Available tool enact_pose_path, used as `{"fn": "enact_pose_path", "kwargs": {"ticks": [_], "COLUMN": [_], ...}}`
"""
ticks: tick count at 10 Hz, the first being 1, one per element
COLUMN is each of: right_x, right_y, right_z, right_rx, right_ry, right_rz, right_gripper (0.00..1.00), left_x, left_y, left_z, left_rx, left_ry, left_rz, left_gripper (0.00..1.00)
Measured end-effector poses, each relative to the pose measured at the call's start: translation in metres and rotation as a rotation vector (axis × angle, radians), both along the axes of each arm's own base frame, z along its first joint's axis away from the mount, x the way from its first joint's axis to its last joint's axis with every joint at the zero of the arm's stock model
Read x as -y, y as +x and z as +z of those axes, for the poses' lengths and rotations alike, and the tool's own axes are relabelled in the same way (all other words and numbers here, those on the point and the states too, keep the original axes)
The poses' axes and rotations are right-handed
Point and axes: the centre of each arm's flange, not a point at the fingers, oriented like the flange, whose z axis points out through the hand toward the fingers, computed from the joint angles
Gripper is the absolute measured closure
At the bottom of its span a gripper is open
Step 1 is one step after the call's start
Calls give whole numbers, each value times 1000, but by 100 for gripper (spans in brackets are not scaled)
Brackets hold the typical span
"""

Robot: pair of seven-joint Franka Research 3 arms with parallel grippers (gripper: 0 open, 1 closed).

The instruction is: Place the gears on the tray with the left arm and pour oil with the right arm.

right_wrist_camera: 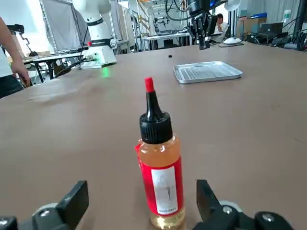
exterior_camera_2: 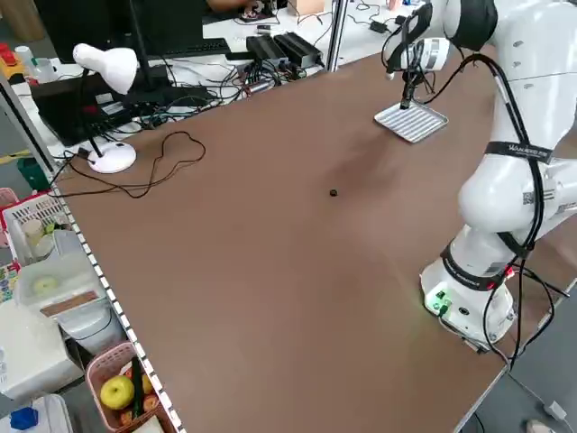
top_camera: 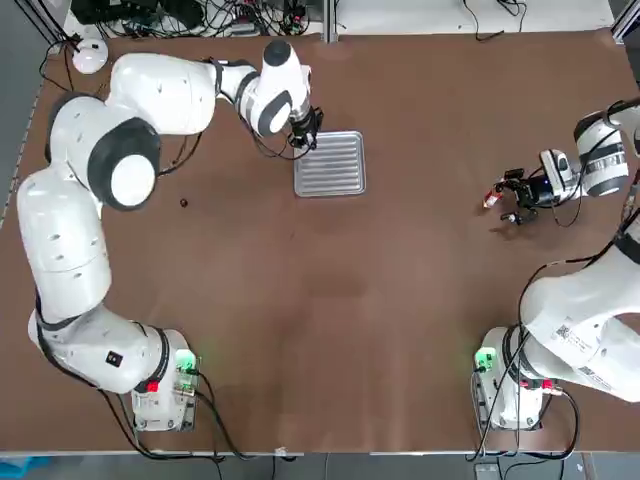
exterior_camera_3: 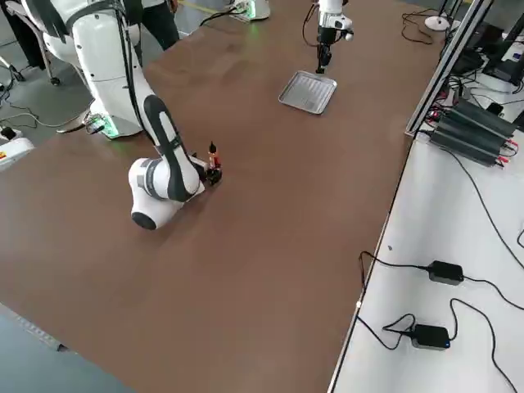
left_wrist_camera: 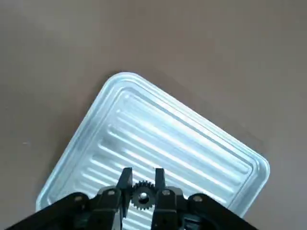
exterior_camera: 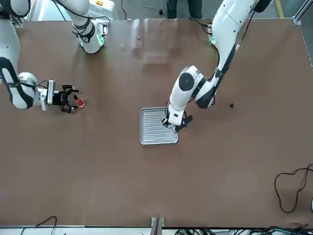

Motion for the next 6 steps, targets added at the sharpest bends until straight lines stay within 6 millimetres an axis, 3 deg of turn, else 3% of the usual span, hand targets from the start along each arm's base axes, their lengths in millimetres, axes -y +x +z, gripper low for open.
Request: {"fn": "enact_pose_path", "kwargs": {"ticks": [2,5,6], "right_x": [-2,-14,-17], "right_y": [5,16,19], "right_z": [0,1,1], "right_rx": [8,21,24], "right_ry": [3,11,12], "right_rz": [-9,-21,-21], "right_gripper": [4,6,7], "left_x": [18,42,46], "left_y": [6,-10,-12], "left_z": [-12,-63,-67], "left_rx": [-3,-29,-28], "left_ry": [-12,36,40], "left_rz": [12,-29,-34], "left_gripper": [77,77,75]}}
